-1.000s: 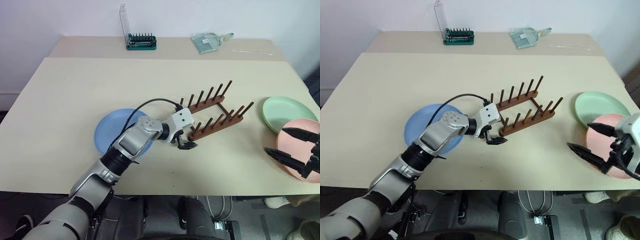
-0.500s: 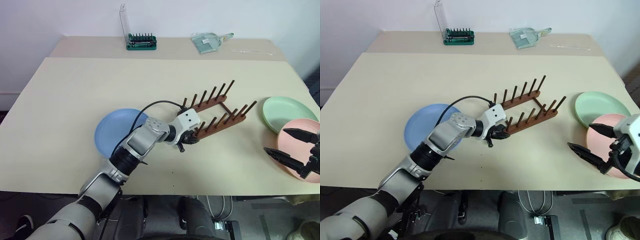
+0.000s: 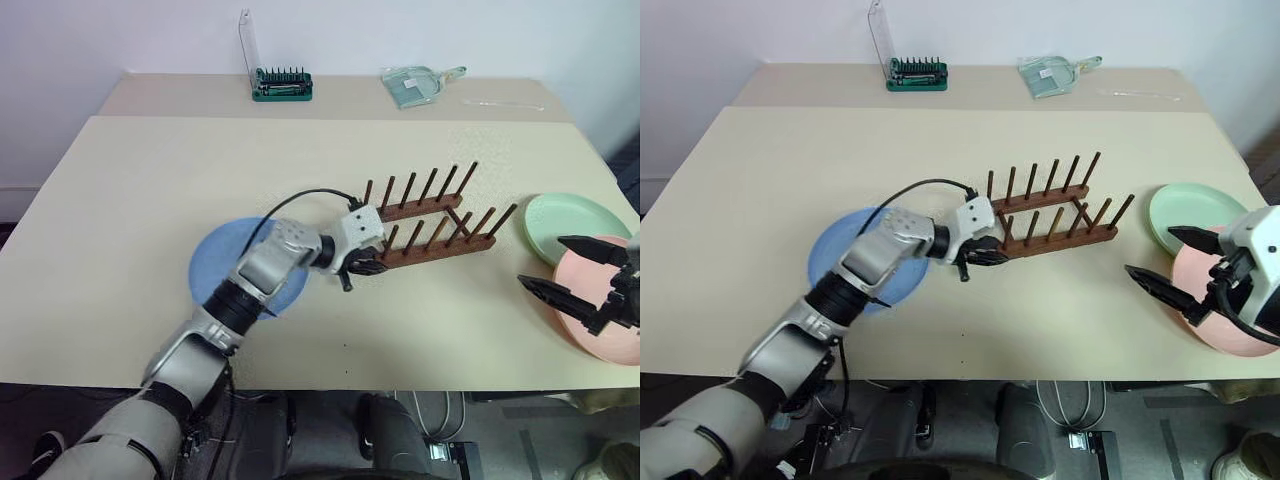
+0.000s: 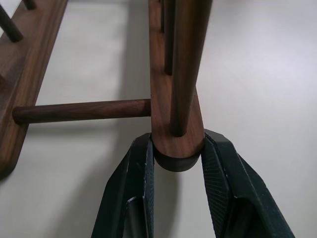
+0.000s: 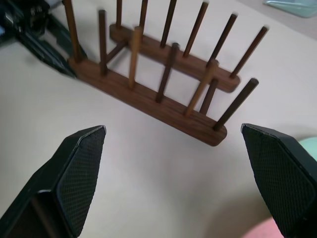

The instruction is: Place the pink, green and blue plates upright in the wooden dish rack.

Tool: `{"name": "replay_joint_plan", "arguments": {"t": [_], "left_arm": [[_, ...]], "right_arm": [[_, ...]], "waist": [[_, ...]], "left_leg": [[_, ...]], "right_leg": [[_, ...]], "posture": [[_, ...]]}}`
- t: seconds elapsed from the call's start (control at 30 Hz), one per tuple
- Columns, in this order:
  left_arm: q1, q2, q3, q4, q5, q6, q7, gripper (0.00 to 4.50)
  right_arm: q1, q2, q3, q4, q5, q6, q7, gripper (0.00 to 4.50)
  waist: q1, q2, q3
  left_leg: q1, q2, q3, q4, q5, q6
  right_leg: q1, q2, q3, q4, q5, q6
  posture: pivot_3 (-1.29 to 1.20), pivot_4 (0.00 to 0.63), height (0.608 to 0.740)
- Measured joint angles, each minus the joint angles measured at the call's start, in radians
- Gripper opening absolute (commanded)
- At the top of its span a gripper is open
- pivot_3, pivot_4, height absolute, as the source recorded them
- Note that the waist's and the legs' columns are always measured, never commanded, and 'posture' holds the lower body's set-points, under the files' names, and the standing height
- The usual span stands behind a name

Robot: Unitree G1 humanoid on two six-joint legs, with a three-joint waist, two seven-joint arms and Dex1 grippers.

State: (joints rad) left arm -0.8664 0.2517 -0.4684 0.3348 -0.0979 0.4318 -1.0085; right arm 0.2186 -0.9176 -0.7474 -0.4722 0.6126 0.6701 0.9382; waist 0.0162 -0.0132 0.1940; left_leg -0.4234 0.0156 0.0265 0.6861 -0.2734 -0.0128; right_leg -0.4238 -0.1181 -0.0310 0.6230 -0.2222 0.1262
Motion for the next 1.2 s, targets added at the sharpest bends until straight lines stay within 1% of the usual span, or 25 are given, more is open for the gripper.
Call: {"name": "replay_joint_plan", "arguments": {"t": [0.1, 0.27, 0.5, 0.57, 0.6, 0.63, 0.67, 0.73, 0.77, 0.87, 0.9, 0.97, 1.0, 1.07, 1.13, 1.17, 1.2], "left_arm": [[-0.008, 0.024, 0.010, 0.076, 0.012, -0.173, -0.079, 0.78], [-0.019, 0.001, 0.012, 0.197, 0.035, -0.286, -0.142, 0.78], [-0.048, -0.063, 0.015, 0.294, 0.070, -0.297, -0.138, 0.78], [-0.055, -0.083, 0.033, 0.309, 0.065, -0.257, -0.138, 1.85], [-0.059, -0.088, 0.042, 0.314, 0.064, -0.243, -0.139, 2.13], [-0.064, -0.090, 0.052, 0.317, 0.064, -0.237, -0.140, 2.68], [-0.071, -0.090, 0.057, 0.319, 0.064, -0.232, -0.140, 3.08], [-0.079, -0.088, 0.070, 0.320, 0.065, -0.231, -0.138, 4.21], [-0.080, -0.088, 0.076, 0.320, 0.065, -0.233, -0.134, 4.47], [-0.089, -0.074, 0.105, 0.313, 0.061, -0.211, -0.133, 4.47], [-0.090, -0.053, 0.120, 0.280, 0.039, -0.172, -0.152, 4.47], [-0.090, 0.010, 0.160, 0.152, -0.042, -0.048, -0.230, 4.47], [-0.090, 0.040, 0.184, 0.081, -0.098, 0.040, -0.271, 4.24], [-0.099, 0.111, 0.228, -0.045, -0.210, 0.239, -0.337, 3.63], [-0.101, 0.163, 0.253, -0.115, -0.278, 0.359, -0.363, 2.67], [-0.099, 0.179, 0.260, -0.140, -0.304, 0.402, -0.367, 2.12], [-0.097, 0.183, 0.265, -0.158, -0.324, 0.431, -0.369, 1.60]], "right_arm": [[-0.028, -0.007, 0.013, 0.006, 0.000, 0.000, 0.000, 4.50], [-0.038, -0.012, 0.019, 0.007, 0.000, 0.003, -0.001, 4.50], [-0.041, -0.012, 0.019, 0.006, 0.001, 0.009, -0.001, 4.50], [-0.045, -0.013, 0.019, 0.006, 0.006, 0.018, -0.001, 4.50], [-0.047, -0.013, 0.020, 0.006, 0.012, 0.022, -0.001, 4.50], [-0.050, -0.014, 0.020, 0.006, 0.021, 0.032, -0.001, 4.50], [-0.051, -0.017, 0.020, 0.006, 0.027, 0.045, -0.002, 4.50], [-0.064, -0.019, 0.027, 0.006, 0.044, 0.062, -0.002, 4.50], [-0.069, -0.019, 0.031, 0.006, 0.052, 0.067, -0.001, 4.50], [-0.094, -0.016, 0.066, -0.001, 0.086, 0.082, -0.004, 4.50], [-0.108, -0.005, 0.085, -0.010, 0.103, 0.086, -0.010, 4.50], [-0.117, 0.009, 0.119, -0.026, 0.129, 0.087, -0.017, 4.50], [-0.120, 0.012, 0.127, -0.027, 0.138, 0.088, -0.022, 4.24], [-0.126, 0.013, 0.130, -0.023, 0.170, 0.108, -0.024, 3.61], [-0.123, 0.012, 0.130, -0.021, 0.205, 0.134, -0.012, 2.64], [-0.121, 0.011, 0.130, -0.018, 0.221, 0.144, -0.006, 2.00], [-0.120, 0.009, 0.130, -0.016, 0.230, 0.151, -0.003, 1.57]], "waist": [[0.002, 0.000, 0.000], [0.007, 0.000, 0.000], [0.018, 0.000, 0.000], [0.021, 0.000, 0.000], [0.021, 0.000, 0.000], [0.022, 0.000, 0.000], [0.022, 0.000, 0.000], [0.022, 0.000, 0.000], [0.022, 0.000, 0.000], [0.020, 0.000, 0.000], [0.017, 0.000, 0.000], [0.015, 0.000, 0.000], [0.014, 0.000, 0.000], [0.014, 0.000, 0.000], [0.016, 0.000, 0.000], [0.018, 0.000, 0.000], [0.021, 0.000, 0.000]], "left_leg": [[0.000, 0.000, 0.000, 0.000, 0.000, 0.000], [-0.001, 0.000, 0.000, 0.000, 0.000, 0.000], [-0.001, 0.000, 0.000, 0.001, 0.000, 0.000], [-0.001, 0.000, 0.000, 0.001, 0.000, 0.000], [-0.001, 0.000, 0.000, 0.001, 0.000, 0.000], [-0.001, 0.000, 0.000, 0.001, 0.000, 0.000], [-0.001, 0.000, 0.000, 0.001, 0.000, 0.000], [-0.001, 0.000, 0.000, 0.001, 0.000, 0.000], [-0.001, 0.000, 0.000, 0.001, 0.000, 0.000], [-0.001, 0.000, 0.000, 0.001, 0.000, 0.000], [-0.001, 0.000, 0.000, 0.001, 0.000, 0.000], [-0.001, 0.000, 0.000, 0.001, 0.000, 0.000], [-0.002, 0.000, 0.000, 0.001, 0.000, 0.000], [-0.001, 0.000, 0.000, 0.001, 0.000, 0.000], [-0.001, 0.000, -0.001, 0.002, 0.000, 0.000], [-0.001, 0.000, -0.001, 0.003, 0.000, 0.000], [-0.001, 0.000, -0.001, 0.003, 0.000, 0.000]], "right_leg": [[0.000, 0.000, 0.000, -0.001, 0.000, 0.000], [0.000, 0.000, 0.000, -0.001, 0.000, 0.000], [0.000, 0.000, 0.000, -0.001, 0.000, 0.000], [0.000, 0.000, 0.000, 0.000, 0.000, 0.000], [0.000, 0.000, 0.000, 0.000, 0.000, 0.000], [0.000, 0.000, 0.000, 0.000, 0.000, 0.000], [0.000, 0.000, 0.000, 0.000, 0.000, 0.000], [0.000, 0.000, 0.000, 0.000, 0.000, 0.000], [0.000, 0.000, 0.000, 0.000, 0.000, 0.000], [0.000, 0.000, 0.000, 0.001, 0.000, 0.000], [-0.001, 0.000, 0.000, 0.001, 0.000, 0.000], [-0.002, 0.000, 0.000, 0.002, 0.000, 0.000], [-0.002, 0.000, 0.000, 0.002, 0.000, 0.000], [-0.001, 0.000, 0.000, 0.003, 0.000, 0.000], [-0.001, 0.000, 0.000, 0.004, 0.000, 0.000], [-0.001, 0.000, 0.000, 0.004, 0.000, 0.000], [-0.001, 0.000, 0.000, 0.004, 0.000, 0.000]], "posture": [[0.00, 0.150, 0.724], [0.00, 0.150, 0.724], [0.00, 0.150, 0.724], [0.00, 0.150, 0.724], [0.00, 0.150, 0.724], [0.00, 0.150, 0.724], [0.00, 0.150, 0.724], [0.00, 0.150, 0.724], [0.00, 0.150, 0.724], [0.00, 0.150, 0.724], [0.00, 0.150, 0.724], [0.00, 0.150, 0.724], [0.00, 0.150, 0.724], [0.00, 0.150, 0.724], [0.00, 0.150, 0.724], [0.00, 0.150, 0.724], [0.00, 0.150, 0.724]]}}
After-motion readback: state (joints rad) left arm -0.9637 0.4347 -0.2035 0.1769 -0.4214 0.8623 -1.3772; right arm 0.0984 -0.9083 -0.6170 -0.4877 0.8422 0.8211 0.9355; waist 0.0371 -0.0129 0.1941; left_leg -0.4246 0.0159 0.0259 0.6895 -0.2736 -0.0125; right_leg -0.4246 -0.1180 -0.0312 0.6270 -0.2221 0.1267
